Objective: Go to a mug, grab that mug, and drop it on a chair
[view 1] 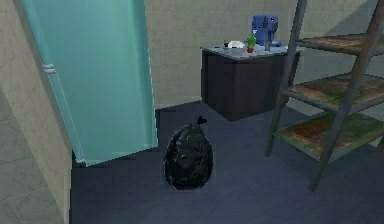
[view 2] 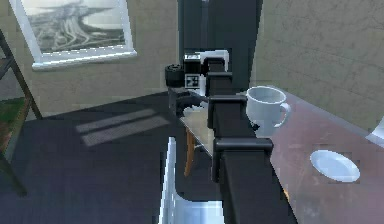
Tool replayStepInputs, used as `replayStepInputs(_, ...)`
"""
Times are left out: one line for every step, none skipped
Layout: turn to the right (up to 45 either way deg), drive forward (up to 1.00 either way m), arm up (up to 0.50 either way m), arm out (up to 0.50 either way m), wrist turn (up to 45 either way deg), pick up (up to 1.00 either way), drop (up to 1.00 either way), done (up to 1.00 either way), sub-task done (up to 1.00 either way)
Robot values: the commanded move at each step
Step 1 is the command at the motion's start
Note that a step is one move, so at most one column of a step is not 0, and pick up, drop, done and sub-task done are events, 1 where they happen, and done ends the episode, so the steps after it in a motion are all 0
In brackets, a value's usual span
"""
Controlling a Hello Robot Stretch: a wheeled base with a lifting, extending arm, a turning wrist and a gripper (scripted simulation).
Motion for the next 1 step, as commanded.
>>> replayStepInputs(0.0,0.0,-0.3,0.0,0.0,0.0,0.0,0.0,0.0)
